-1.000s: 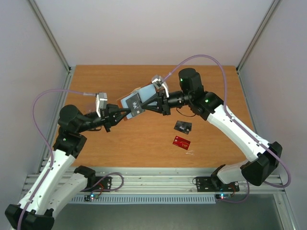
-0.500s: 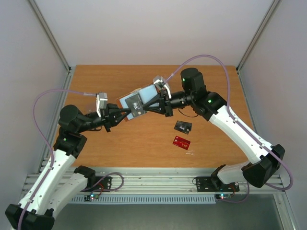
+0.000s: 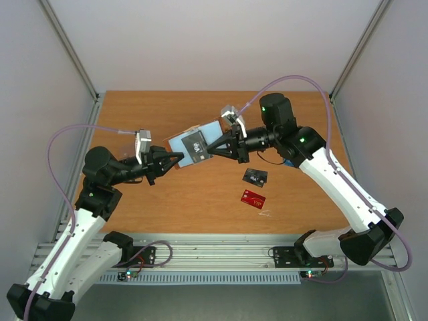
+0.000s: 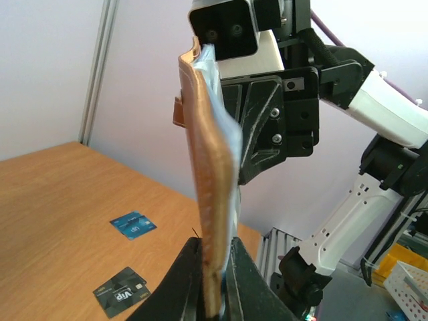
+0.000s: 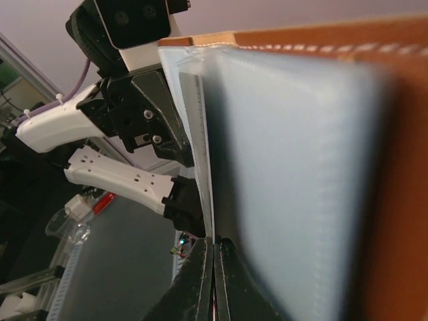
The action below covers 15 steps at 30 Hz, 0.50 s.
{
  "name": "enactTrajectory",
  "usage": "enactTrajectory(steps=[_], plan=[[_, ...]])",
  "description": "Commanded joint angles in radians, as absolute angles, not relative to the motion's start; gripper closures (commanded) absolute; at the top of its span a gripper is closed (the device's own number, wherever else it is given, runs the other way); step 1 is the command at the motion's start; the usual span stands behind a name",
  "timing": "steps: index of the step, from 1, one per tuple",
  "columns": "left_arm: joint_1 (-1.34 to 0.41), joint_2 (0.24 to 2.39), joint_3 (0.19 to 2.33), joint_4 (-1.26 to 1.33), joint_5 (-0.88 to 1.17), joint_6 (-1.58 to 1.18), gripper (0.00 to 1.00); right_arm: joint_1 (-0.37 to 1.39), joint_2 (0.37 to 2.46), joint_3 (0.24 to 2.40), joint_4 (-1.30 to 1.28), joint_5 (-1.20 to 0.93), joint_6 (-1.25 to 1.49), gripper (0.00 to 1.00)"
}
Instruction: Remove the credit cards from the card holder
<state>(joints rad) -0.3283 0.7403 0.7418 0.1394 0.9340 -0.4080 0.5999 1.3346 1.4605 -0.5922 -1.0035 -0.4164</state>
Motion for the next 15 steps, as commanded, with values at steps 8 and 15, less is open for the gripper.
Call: enactTrajectory(steps=[8,15], plan=[[-0.33,0.733,0.745,0.054,0.832,-0.34,1.0,0.434,1.277,1.526,-0.85,-0.988,-0.57,0.99],[-0.33,0.74,0.746,-0.114,0.724,-0.243,1.0,0.303,1.263,1.552,-1.01,-0.921,-0.684,0.99]])
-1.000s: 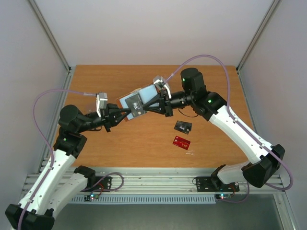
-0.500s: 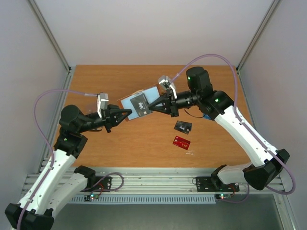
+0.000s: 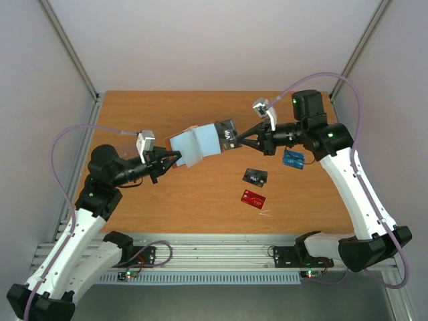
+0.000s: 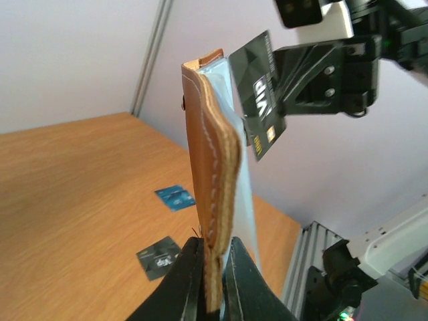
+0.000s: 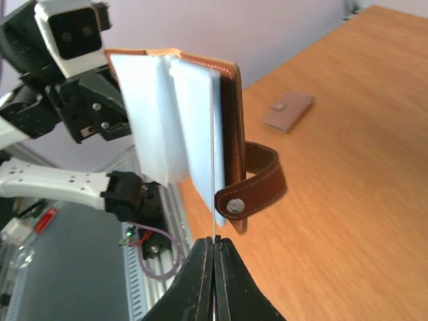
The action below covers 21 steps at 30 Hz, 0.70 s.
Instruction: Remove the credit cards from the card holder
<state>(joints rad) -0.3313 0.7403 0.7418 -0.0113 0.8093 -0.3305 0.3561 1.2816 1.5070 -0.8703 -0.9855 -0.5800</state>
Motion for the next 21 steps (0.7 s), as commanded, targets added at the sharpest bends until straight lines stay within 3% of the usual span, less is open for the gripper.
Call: enactTrajectory(steps=[1,7,12,21], plan=[[-0.33,0.748,0.745,-0.154,0.687,-0.222,1.0,0.295,1.269,1.565,-1.049,-0.88,-0.738,0.99],[-0.33,0.784,0.712,-0.321,0.424,-0.075,1.0,0.289,1.416,1.587,-1.37,-0.411,-1.093,0.99],[-0.33,0.777,0.677,-0.331,0.385,-0.053,1.0,0.288,1.533,1.448,-1.421,-0.072,-1.32,0.99],[-0.329,0.778,0.666,-0.327,0.4,-0.046,1.0,0.286,1.818,1.524,-1.402,-0.264,-1.42,0.99]])
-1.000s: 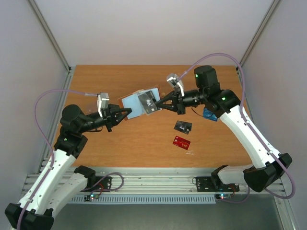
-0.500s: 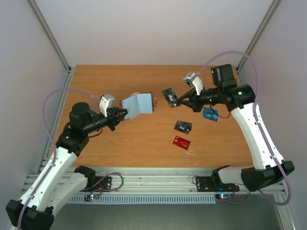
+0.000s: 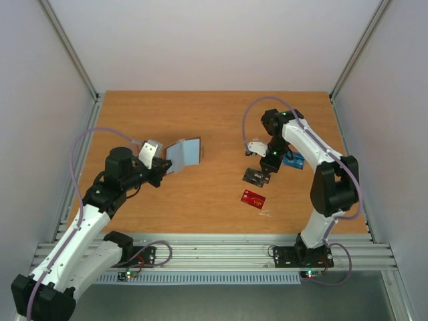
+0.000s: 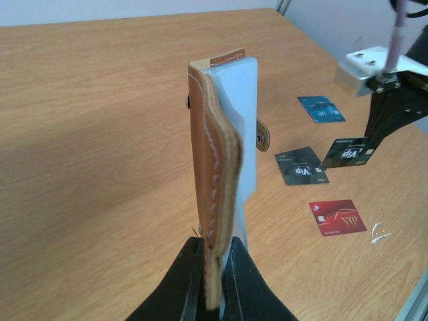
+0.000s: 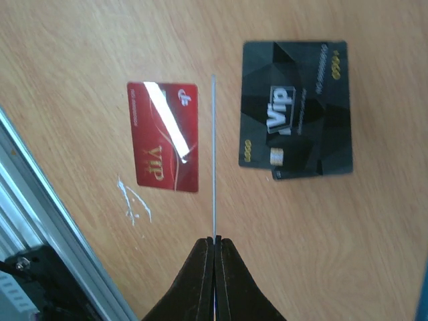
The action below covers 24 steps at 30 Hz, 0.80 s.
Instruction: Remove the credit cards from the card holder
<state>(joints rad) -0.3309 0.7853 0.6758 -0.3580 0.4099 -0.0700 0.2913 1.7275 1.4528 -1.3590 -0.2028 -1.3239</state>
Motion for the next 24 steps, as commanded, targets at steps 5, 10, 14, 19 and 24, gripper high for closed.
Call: enactTrajectory(steps=[5,10,14,19,24], plan=[[-0.327,0.773,0.664,-0.333,0.393,-0.039,1.0,0.253,1.961,1.558,-1.423,-0.334,-1.411,0.99],[-0.32,0.782,0.666,-0.334,0.397,-0.033,1.0,0.204,2.017,1.573,-1.403,-0.373,-1.413,0.99],[-0.316,0.79,0.669,-0.33,0.402,-0.034,1.0,0.186,2.054,1.578,-1.389,-0.381,-1.428,0.99],[-0.311,0.799,0.671,-0.328,0.404,-0.034,1.0,0.185,2.097,1.598,-1.362,-0.355,-1.429,0.97],[-0.309,0.807,0.675,-0.325,0.411,-0.034,1.0,0.183,2.112,1.611,-1.323,-0.303,-1.422,0.92]])
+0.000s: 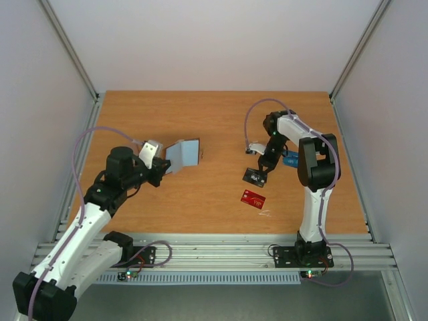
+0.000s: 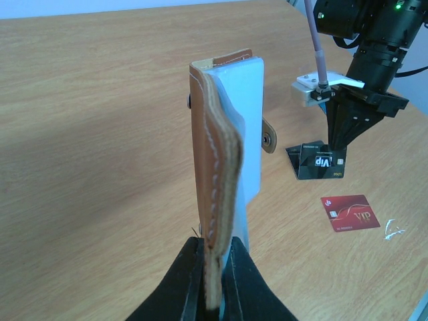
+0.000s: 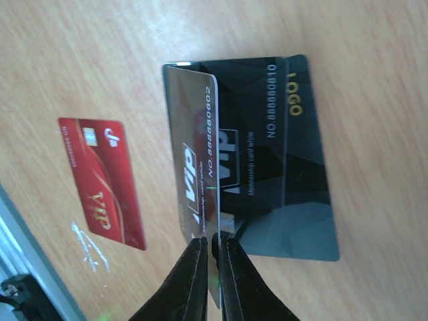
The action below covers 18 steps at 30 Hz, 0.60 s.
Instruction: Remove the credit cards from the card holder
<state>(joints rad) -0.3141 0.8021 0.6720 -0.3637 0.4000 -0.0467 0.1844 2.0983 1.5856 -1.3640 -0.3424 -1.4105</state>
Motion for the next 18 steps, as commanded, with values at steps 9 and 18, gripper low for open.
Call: enactTrajectory(steps=[9,18], plan=[[-0.307,0.814,0.643,-0.299,0.429,-0.059,1.0,0.191,2.009,1.594,-1.161,-0.122,-1.343,0.62],[-0.307,0.965,0.598,-0.118,0.711,-0.099,1.0,0.215,1.692,1.451,-0.965,-0.019,-1.229,0.54]])
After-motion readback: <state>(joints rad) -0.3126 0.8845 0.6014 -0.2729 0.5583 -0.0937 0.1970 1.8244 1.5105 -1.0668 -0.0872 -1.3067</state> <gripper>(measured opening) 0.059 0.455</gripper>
